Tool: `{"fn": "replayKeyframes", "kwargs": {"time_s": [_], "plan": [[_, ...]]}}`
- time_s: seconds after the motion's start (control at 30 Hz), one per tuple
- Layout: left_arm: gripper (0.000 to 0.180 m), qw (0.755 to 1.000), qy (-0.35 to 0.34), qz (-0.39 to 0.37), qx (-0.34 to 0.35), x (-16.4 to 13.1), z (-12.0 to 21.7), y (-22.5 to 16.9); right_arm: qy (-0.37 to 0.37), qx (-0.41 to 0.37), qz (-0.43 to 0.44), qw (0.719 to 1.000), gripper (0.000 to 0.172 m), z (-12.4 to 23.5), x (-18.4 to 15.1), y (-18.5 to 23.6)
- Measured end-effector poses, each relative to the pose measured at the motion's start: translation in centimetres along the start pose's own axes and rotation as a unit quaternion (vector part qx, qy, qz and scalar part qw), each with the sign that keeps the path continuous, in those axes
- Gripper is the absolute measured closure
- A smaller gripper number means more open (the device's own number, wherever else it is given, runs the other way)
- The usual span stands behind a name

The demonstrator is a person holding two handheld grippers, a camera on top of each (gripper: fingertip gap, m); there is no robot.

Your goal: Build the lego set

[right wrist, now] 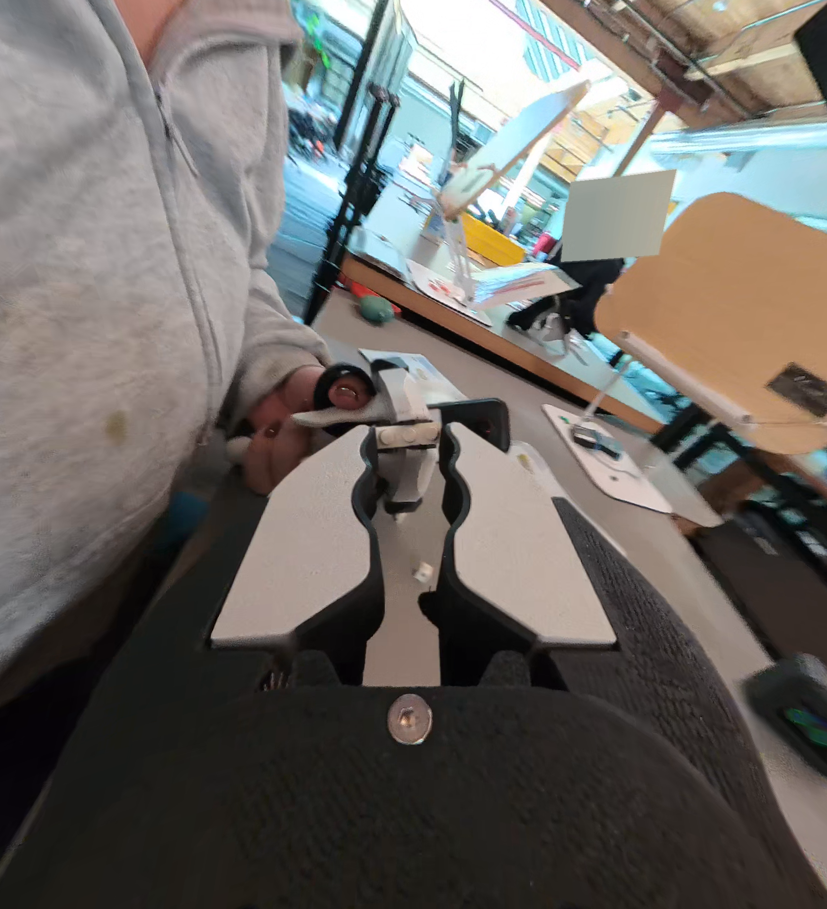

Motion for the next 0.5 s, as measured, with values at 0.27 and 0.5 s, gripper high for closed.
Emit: {"fn": "replayKeyframes", "kwargs": {"time_s": [0.27, 0.5], "plan": [[0.173, 0.999, -0.054, 0.007, 0.001, 0.7, 0.7, 0.48, 0.083, -0.15, 0.149, 0.974, 0.148, -0.59, 0.02, -0.1], [0.174, 0.998, -0.063, 0.001, 0.011, 0.96, 0.89, 0.83, 0.104, -0.209, 0.214, 0.949, 0.149, -0.77, -0.47, -0.07]]}}
Point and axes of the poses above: each gripper's, where its closed fingertips meet, z back along the fingers, x out of its top, y = z × x across the jaws, the point moved 6 cm from there along z, back along the fingers, and after that the axes turned 14 degrees about y, right-handed, at the moved point
